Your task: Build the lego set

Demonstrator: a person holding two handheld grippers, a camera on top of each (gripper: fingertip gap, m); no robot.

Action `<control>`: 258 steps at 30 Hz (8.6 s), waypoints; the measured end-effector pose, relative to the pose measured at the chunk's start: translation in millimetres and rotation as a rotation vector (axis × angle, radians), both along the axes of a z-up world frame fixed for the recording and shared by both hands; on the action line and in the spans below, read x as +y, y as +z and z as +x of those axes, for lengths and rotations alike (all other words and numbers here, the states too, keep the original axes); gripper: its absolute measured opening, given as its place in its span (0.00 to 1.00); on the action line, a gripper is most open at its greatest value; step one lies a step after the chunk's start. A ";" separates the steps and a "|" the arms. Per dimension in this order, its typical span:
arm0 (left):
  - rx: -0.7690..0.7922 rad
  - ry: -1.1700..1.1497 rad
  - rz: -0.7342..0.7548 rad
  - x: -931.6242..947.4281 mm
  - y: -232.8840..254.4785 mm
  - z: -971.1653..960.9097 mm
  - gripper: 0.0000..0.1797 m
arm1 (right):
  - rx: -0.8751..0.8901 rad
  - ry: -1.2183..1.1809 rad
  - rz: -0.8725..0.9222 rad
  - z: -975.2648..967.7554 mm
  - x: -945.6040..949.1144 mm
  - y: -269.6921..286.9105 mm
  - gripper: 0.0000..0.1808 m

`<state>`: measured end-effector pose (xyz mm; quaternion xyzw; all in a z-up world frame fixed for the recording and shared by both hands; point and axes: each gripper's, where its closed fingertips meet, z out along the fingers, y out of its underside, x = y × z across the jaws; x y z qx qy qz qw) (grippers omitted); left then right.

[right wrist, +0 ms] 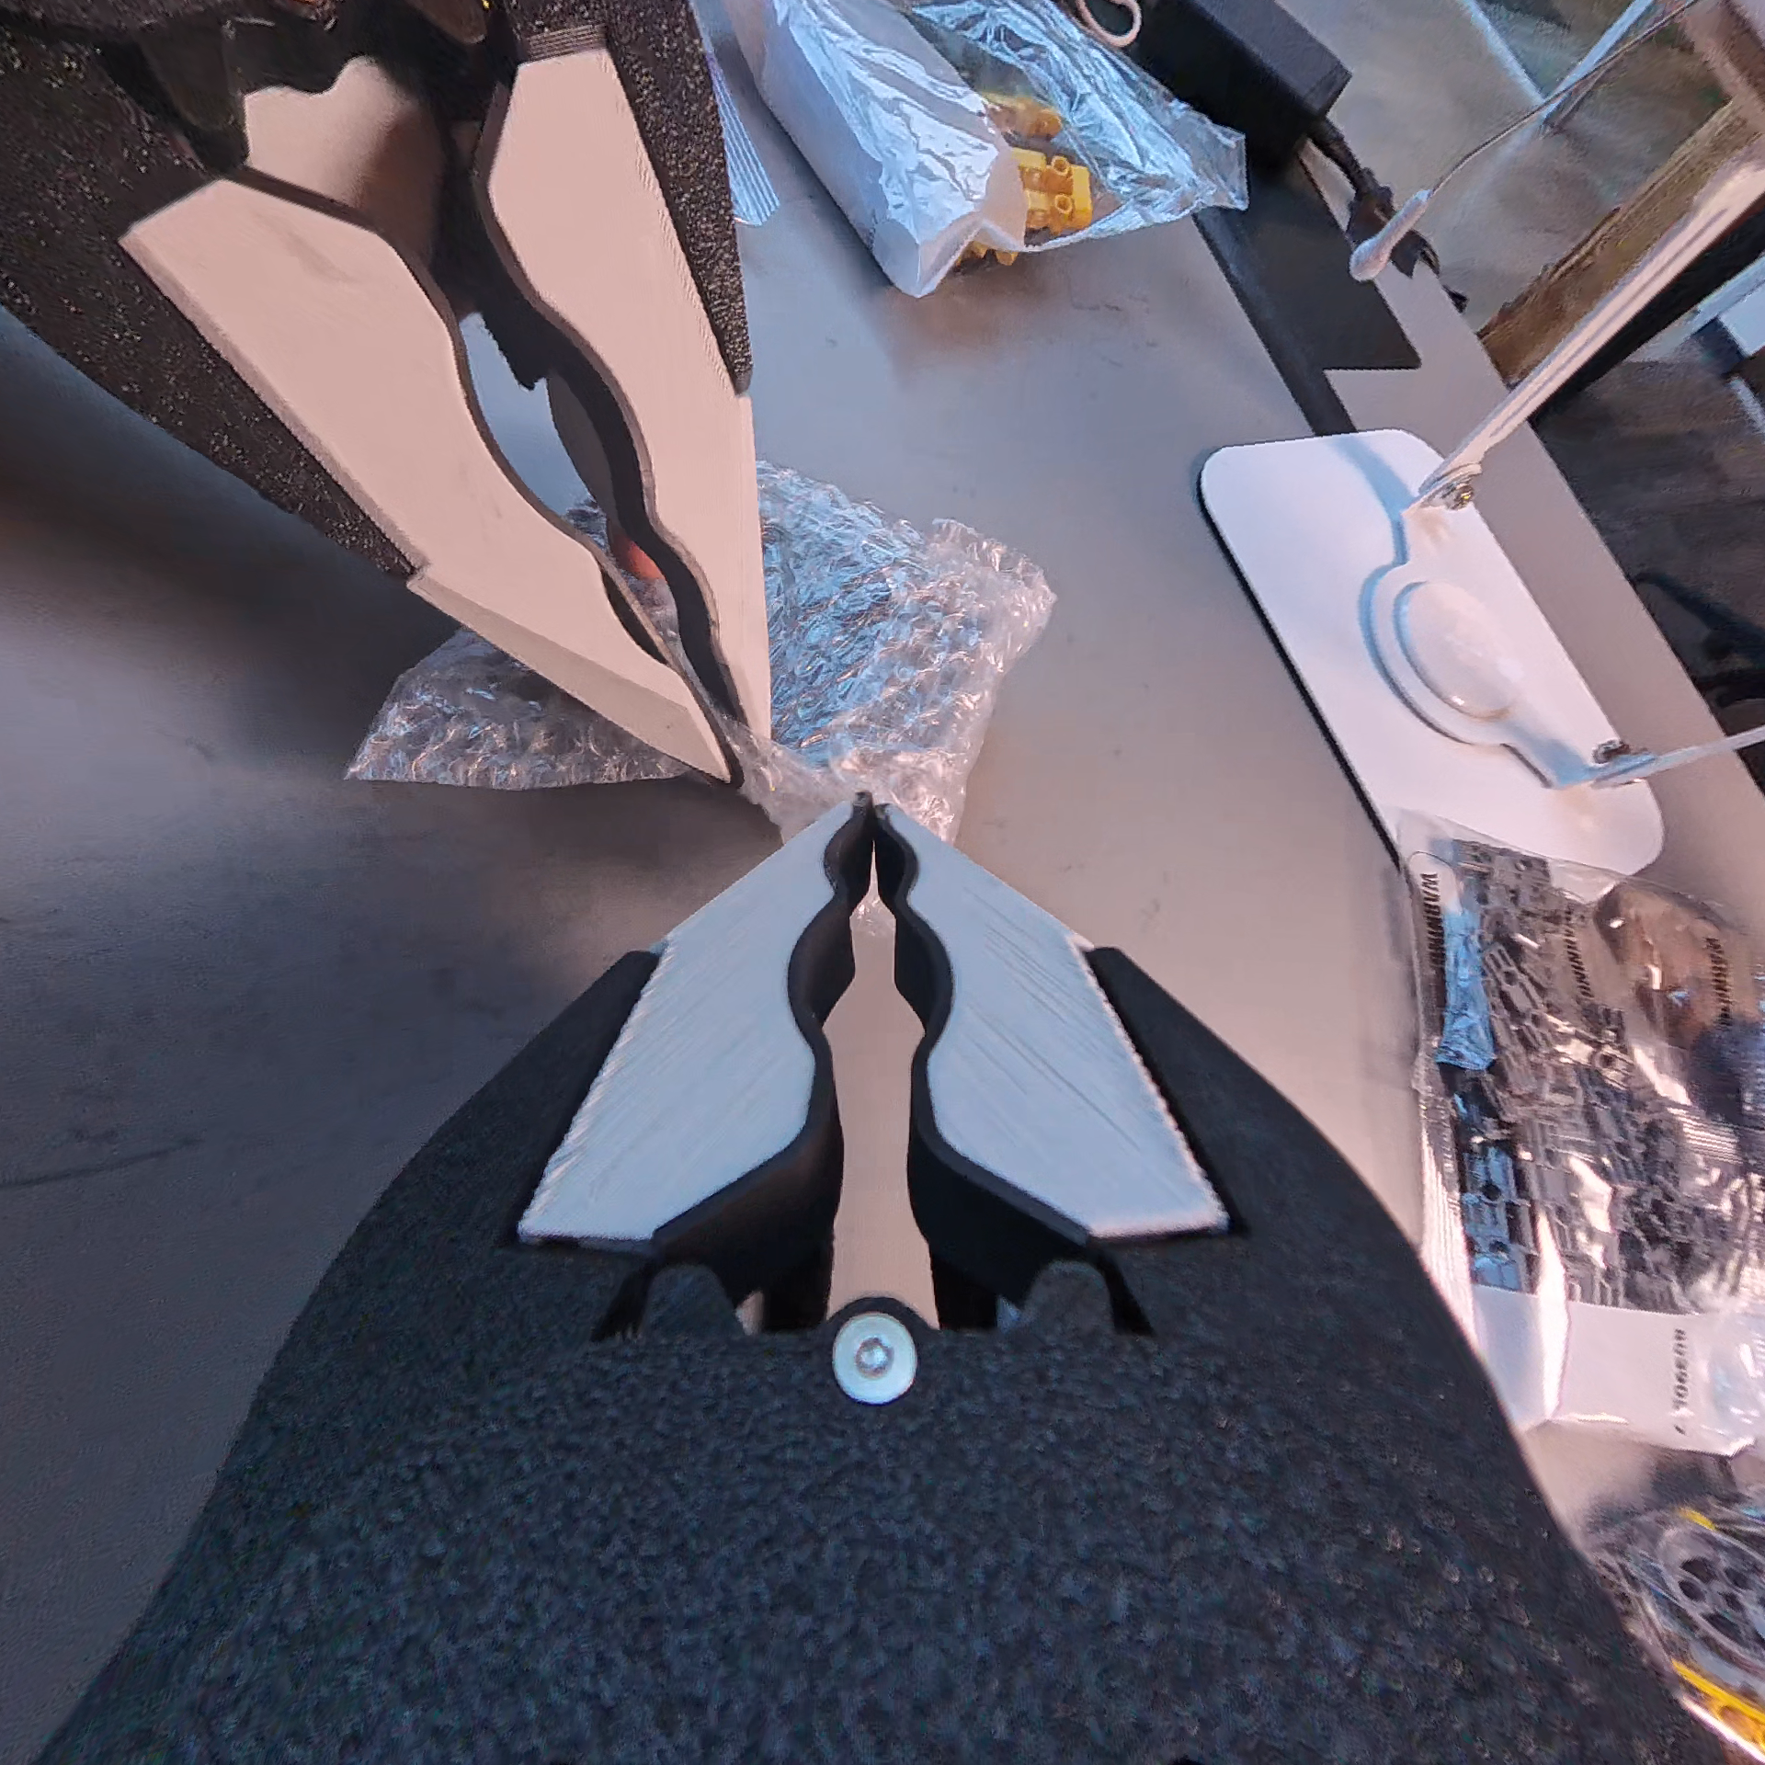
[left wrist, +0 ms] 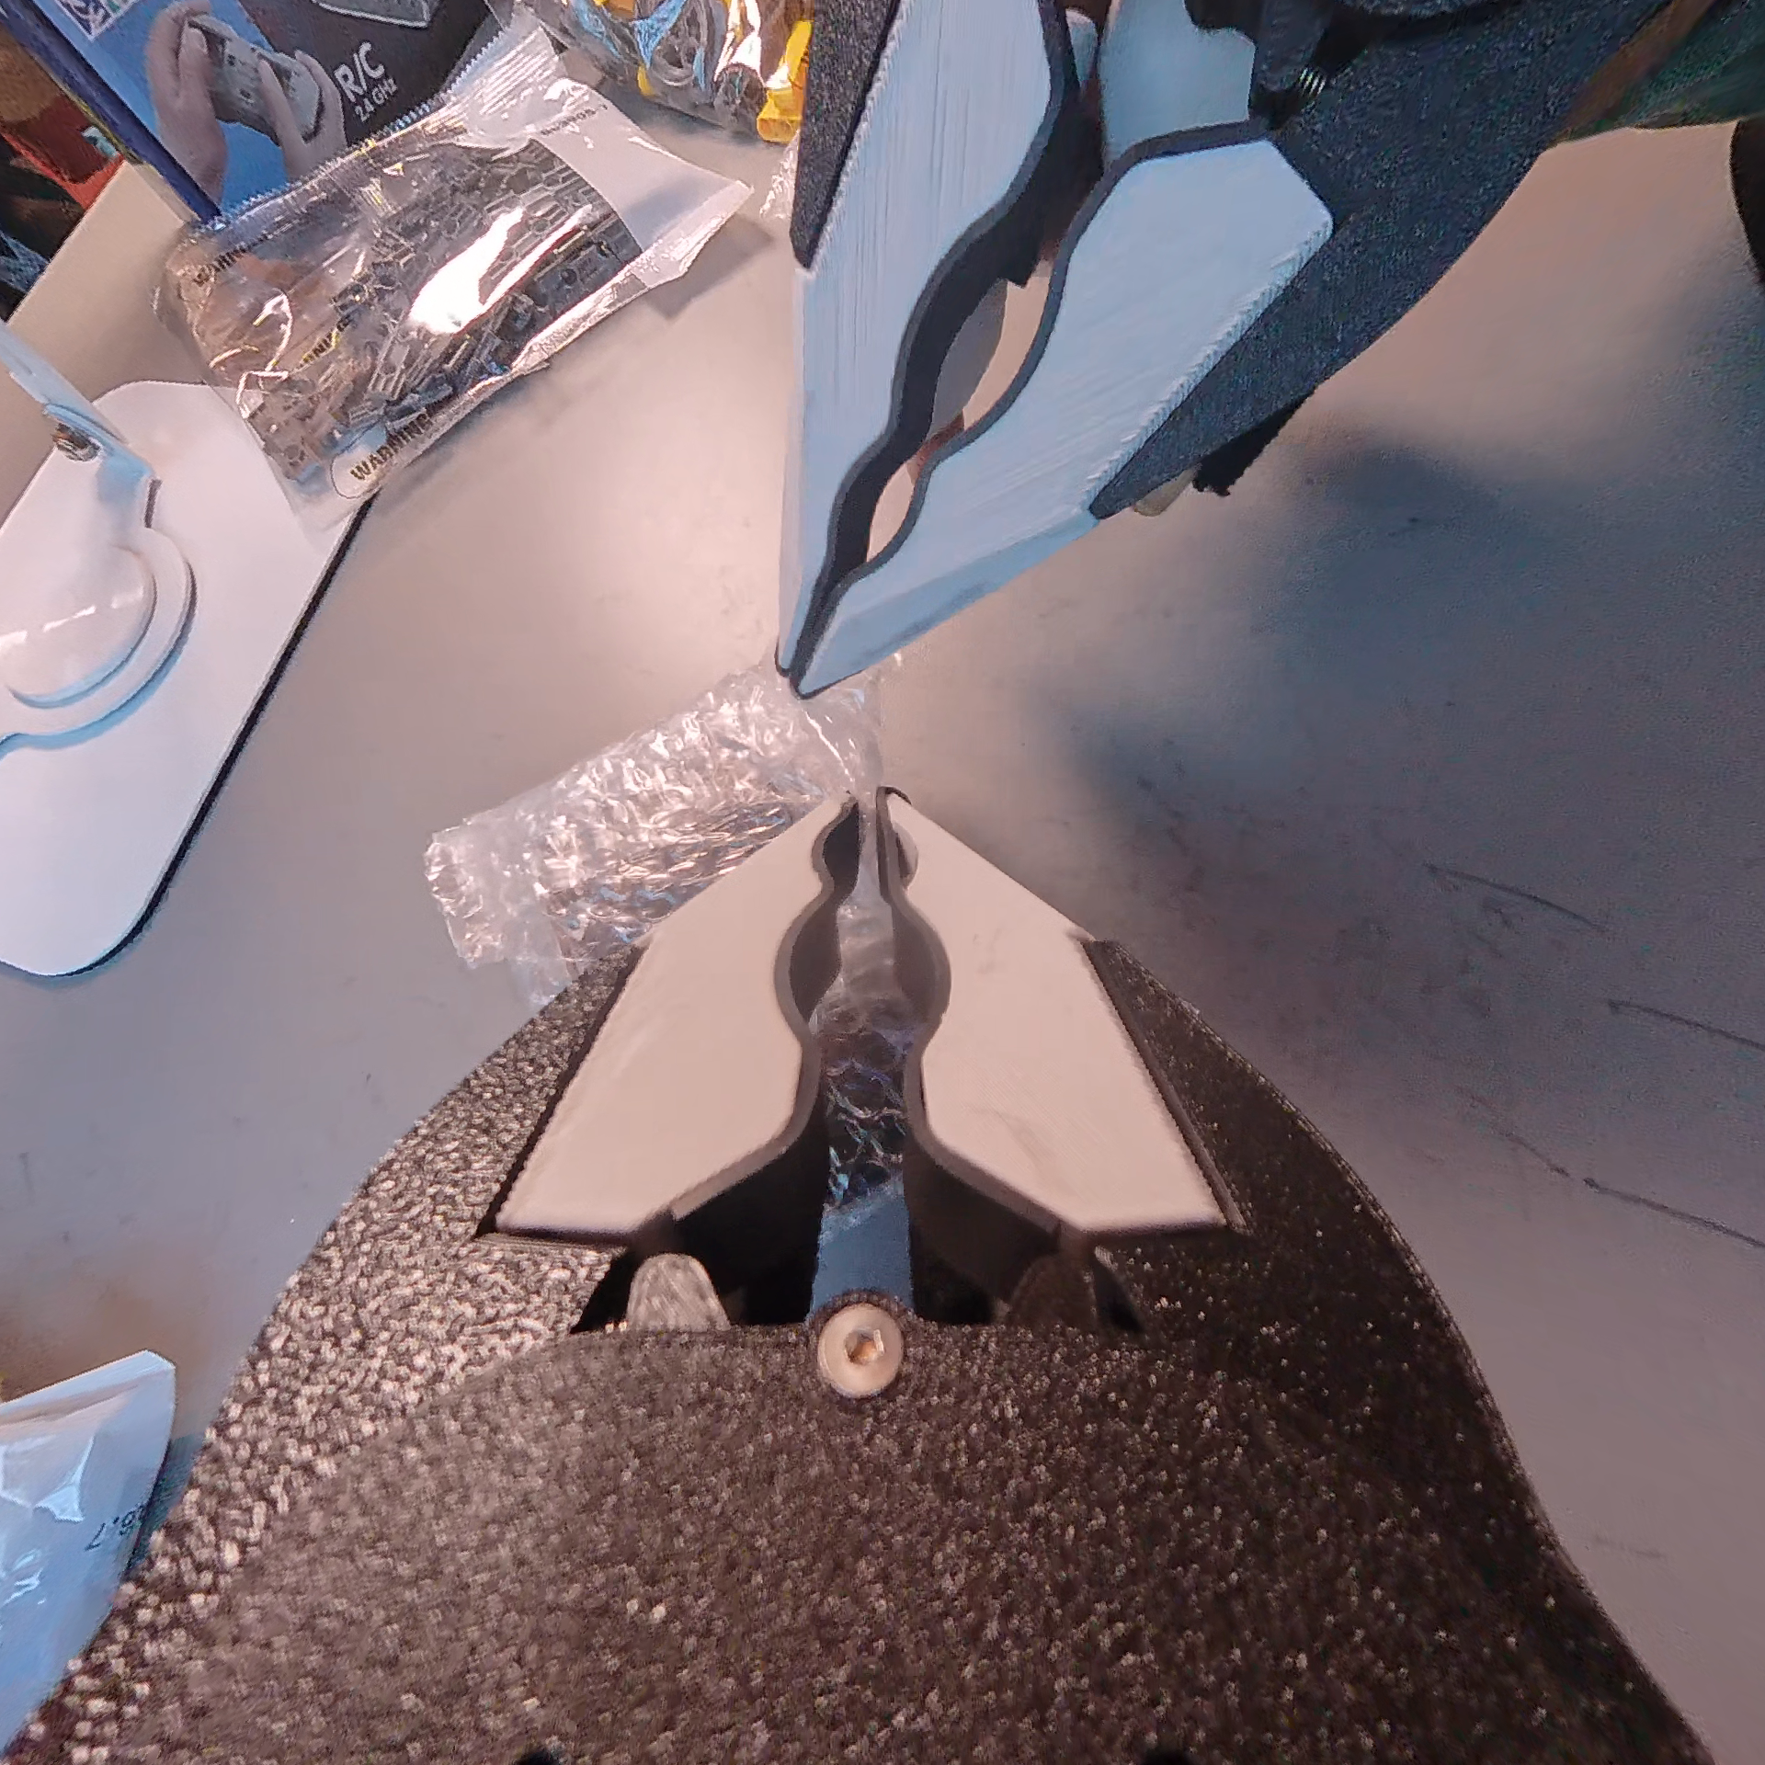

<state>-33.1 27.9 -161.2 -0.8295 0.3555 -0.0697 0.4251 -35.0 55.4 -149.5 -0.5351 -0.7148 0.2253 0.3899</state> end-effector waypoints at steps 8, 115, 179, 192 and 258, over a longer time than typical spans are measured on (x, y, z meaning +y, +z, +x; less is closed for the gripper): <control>0.065 -0.023 -0.006 -1.6 -2.9 3.8 0.00 | -0.036 -0.051 -0.024 1.0 10.8 -5.8 0.00; -0.309 -0.106 0.133 -23.0 75.6 -10.2 0.00 | 0.247 0.124 -0.964 31.5 5.3 64.0 0.00; -0.135 0.168 -0.064 16.5 6.3 -5.0 0.01 | 0.012 -0.020 -0.386 22.6 -14.7 29.2 0.24; -0.400 0.096 -0.106 1.4 26.1 -10.4 0.00 | 0.027 -0.018 -0.284 8.4 5.3 7.1 0.00; 0.085 0.088 -0.022 27.6 2.6 4.0 0.01 | -0.024 -0.073 -0.186 20.3 11.0 -0.1 0.06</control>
